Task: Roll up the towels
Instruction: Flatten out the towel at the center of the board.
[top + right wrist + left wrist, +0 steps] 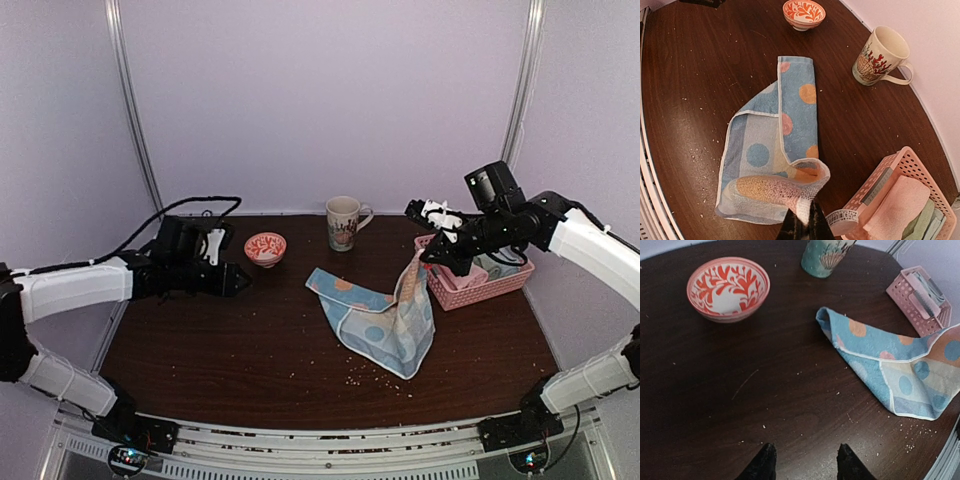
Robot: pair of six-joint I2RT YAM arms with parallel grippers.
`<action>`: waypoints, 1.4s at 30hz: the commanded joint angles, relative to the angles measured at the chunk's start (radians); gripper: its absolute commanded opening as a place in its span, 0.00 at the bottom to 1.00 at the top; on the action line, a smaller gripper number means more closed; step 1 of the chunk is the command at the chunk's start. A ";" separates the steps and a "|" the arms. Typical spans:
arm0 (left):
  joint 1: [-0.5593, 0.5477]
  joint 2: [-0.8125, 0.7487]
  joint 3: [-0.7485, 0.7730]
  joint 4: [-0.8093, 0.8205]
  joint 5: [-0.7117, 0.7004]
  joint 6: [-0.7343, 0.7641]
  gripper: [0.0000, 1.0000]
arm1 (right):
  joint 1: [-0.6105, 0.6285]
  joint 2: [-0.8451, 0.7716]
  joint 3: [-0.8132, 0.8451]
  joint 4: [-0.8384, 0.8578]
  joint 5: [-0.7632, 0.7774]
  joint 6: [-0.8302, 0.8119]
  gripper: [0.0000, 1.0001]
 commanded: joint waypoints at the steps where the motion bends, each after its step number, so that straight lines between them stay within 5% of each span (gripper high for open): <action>1: -0.046 0.135 0.042 0.172 -0.009 -0.104 0.43 | 0.003 -0.007 -0.022 0.010 -0.006 -0.007 0.01; 17: -0.051 0.800 0.570 0.179 0.126 -0.197 0.47 | 0.003 0.014 -0.058 0.043 -0.016 -0.007 0.03; 34: -0.073 0.852 0.629 0.093 0.311 -0.174 0.34 | 0.003 0.052 -0.072 0.071 -0.006 -0.013 0.04; 40: -0.074 0.886 0.668 0.098 0.351 -0.182 0.03 | 0.003 0.060 -0.056 0.059 0.006 -0.008 0.05; 42: -0.075 0.849 0.667 0.083 0.320 -0.169 0.00 | 0.003 0.055 -0.057 0.066 0.053 0.002 0.04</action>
